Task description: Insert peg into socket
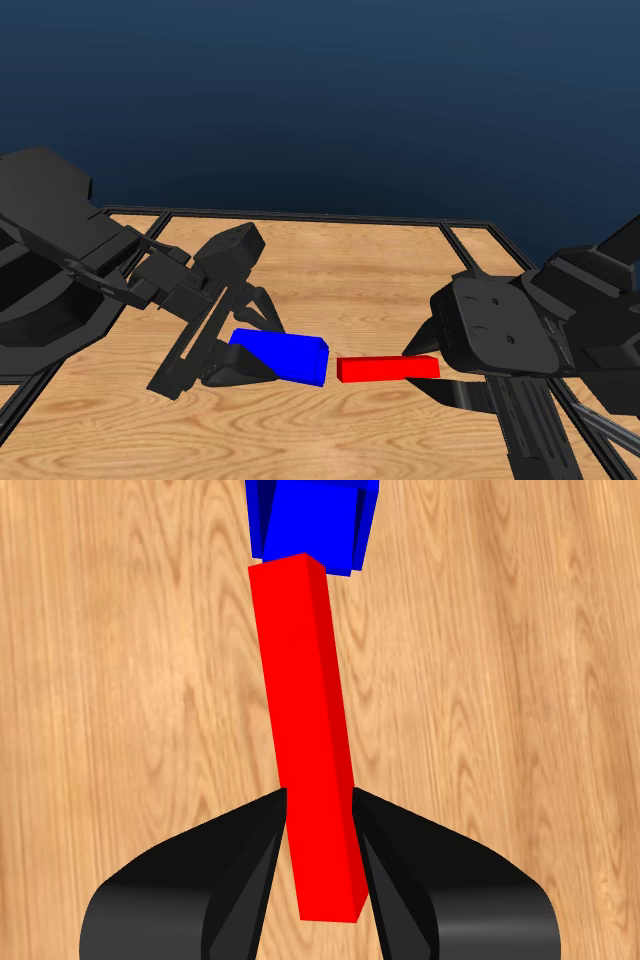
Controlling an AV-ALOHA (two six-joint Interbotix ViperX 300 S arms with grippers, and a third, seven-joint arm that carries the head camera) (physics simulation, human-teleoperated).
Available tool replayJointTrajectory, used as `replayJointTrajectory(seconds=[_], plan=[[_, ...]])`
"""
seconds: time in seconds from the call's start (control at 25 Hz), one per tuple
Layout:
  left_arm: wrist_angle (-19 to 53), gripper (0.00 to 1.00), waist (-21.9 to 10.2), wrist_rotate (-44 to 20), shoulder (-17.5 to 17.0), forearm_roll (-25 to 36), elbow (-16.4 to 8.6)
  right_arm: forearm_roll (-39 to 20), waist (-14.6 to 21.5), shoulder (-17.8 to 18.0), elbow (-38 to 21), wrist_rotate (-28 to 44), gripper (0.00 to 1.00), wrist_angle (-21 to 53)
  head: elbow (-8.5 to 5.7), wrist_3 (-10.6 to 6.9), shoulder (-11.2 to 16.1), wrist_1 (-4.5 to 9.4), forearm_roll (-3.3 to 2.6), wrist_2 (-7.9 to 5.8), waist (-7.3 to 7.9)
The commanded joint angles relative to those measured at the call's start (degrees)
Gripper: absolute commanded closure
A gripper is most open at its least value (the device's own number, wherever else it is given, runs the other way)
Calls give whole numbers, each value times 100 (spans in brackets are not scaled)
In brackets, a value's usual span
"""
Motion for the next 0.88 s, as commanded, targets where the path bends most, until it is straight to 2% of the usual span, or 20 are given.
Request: replayJointTrajectory(seconds=[0.04, 0.24, 0.28, 0.32, 0.36, 0.4, 0.52, 0.6, 0.64, 0.68, 0.72, 0.76, 0.84, 0.88], plan=[[-180, 100, 32, 109, 91, -46, -317, 71, -176, -10, -186, -284, 100, -194, -44, -19, -63, -39, 12, -9, 61], [209, 100, -30, -15, 258, 133, -602, 215, -401, -27, -131, -506, 100, -417, -34, -6, -61, 38, 34, -24, 143], [134, 100, -52, -82, 301, 162, -588, 248, -439, -65, -125, -564, 100, -436, -31, -10, -62, 44, 36, -23, 149], [367, 100, -3, -168, 313, 231, -664, 282, -484, -62, -99, -638, 100, -437, -30, -9, -62, 64, 35, -34, 152], [520, 100, -100, -250, 372, 328, -637, 335, -531, -94, -85, -719, 100, -471, -27, -14, -66, 84, 36, -40, 160], [463, 100, -112, -286, 251, 328, -721, 380, -579, -77, -26, -755, 100, -508, -24, -12, -66, 88, 37, -51, 171], [772, 100, -151, -508, 215, 524, -648, 503, -651, -16, 75, -843, 100, -629, -25, 12, -58, 105, 46, -75, 212], [1068, 100, -156, -1003, 157, 949, -791, 567, -695, -28, 49, -900, 100, -682, -17, -6, -63, 121, 47, -83, 225], [923, 100, -236, -761, 106, 816, -685, 605, -733, -34, 76, -925, 100, -727, -16, -16, -65, 126, 46, -92, 231], [1266, 100, -173, -1063, 211, 1048, -762, 624, -750, -48, 64, -942, 100, -746, -15, -21, -66, 125, 46, -96, 234], [1078, 100, -208, -961, 139, 951, -768, 664, -759, -5, 100, -993, 100, -737, -15, -26, -68, 122, 45, -106, 237], [1451, 100, -200, -1342, 164, 1274, -896, 682, -788, -28, 57, -1018, 100, -750, -15, -24, -70, 126, 43, -118, 241], [1639, 100, -167, -1636, 212, 1495, -983, 765, -827, 127, -69, -1194, 100, -749, -11, -18, -74, 125, 41, -134, 242], [1696, 100, -314, -1578, 365, 1500, -1043, 810, -856, 172, -210, -1299, 100, -793, -12, -21, -75, 122, 39, -133, 235]])
